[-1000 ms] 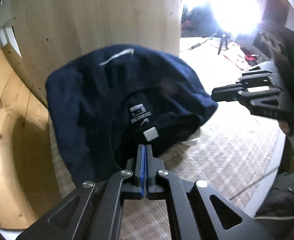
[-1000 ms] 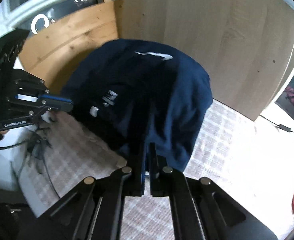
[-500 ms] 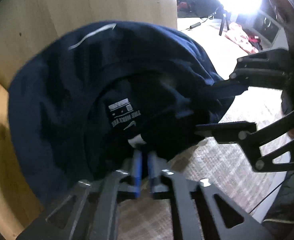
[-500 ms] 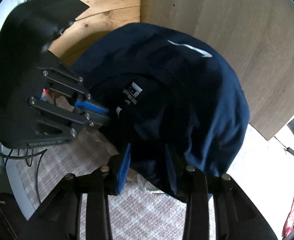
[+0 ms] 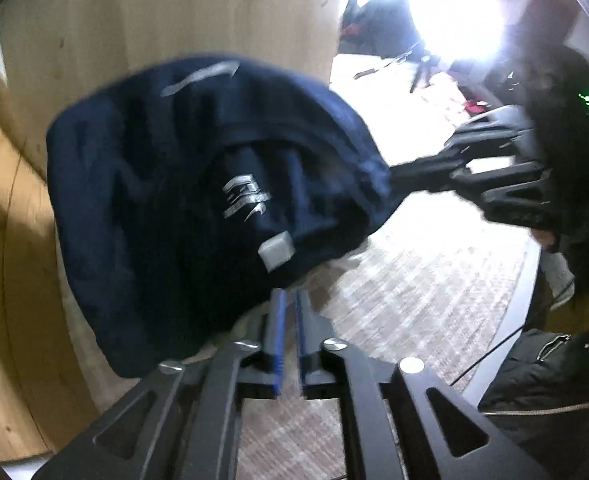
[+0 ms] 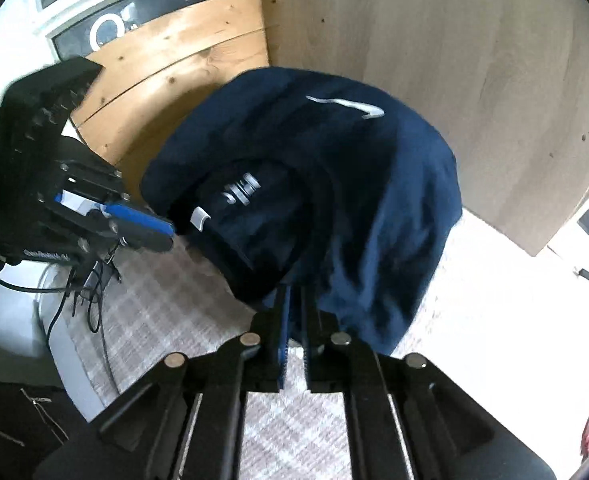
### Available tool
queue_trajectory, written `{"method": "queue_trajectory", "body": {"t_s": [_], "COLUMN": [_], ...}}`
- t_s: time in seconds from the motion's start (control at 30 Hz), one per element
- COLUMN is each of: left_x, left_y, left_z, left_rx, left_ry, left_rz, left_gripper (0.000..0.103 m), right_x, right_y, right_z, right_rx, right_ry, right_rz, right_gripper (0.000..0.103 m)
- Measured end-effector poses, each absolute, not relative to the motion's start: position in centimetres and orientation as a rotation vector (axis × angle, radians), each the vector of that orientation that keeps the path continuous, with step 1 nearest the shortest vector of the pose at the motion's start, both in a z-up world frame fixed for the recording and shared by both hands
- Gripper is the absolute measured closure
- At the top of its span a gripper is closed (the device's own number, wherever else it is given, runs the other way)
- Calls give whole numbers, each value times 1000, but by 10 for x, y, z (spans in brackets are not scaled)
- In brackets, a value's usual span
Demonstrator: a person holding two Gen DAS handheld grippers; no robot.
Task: Fold clothes
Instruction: 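Press and adjust the sweatshirt on the stack with both tools, then open both tools and pull them back from the stack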
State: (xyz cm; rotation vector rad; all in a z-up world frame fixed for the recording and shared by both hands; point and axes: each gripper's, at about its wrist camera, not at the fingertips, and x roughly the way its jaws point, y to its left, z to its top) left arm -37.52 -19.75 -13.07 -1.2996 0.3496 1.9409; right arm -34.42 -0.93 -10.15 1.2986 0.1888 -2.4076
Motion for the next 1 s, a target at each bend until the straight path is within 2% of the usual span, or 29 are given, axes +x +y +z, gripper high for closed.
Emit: {"method": "queue_trajectory", "body": {"t_s": [0.13, 0.2, 0.23, 0.27, 0.3, 0.37, 0.4, 0.43, 0.47, 0.5, 0.63, 0.7, 1.0], "left_x": [-386, -394, -399, -401, -402, -401, -395, -389, -383, -375, -340, -325, -286], "left_y": [-211, -217, -214, -213, -213, -213, -213, -212, -211, -209, -198, -196, -172], "left_z": [-122, -120, -130, -140, -149, -157, -150, -142, -134, -128, -110, -105, -99], "left_rx": [-1258, -1234, -1266, -1304, -1340, -1384, -1373, -1358, -1343, -1334, -1292, -1285, -1286], "left_ry": [275, 212, 244, 285, 321, 363, 360, 360, 360, 369, 443, 435, 417], "left_rz": [1998, 2010, 1999, 2000, 2007, 2031, 2056, 2081, 2107, 2127, 2192, 2222, 2324], "left_gripper": [91, 90, 90, 89, 94, 93, 89, 80, 73, 60, 54, 47, 42], "right_x": [-356, -362, -364, -363, -363, -357, -353, -348, -343, -337, -313, -301, -247], "right_y": [-19, -23, -23, -21, -19, -16, -15, -14, -11, -8, 4, 10, 35], "right_z": [-113, -131, -138, -137, -136, -127, -124, -121, -120, -118, -111, -108, -87], "right_rx": [1290, 1368, 1404, 1408, 1409, 1376, 1377, 1380, 1383, 1387, 1400, 1406, 1401], "right_ry": [224, 306, 343, 330, 312, 270, 259, 249, 231, 212, 135, 96, -51], "right_rz": [-2371, -2341, -2329, -2325, -2321, -2338, -2359, -2380, -2395, -2410, -2469, -2497, -2626], "right_gripper": [96, 96, 96, 96, 96, 95, 84, 74, 56, 51, 51, 50, 46]}}
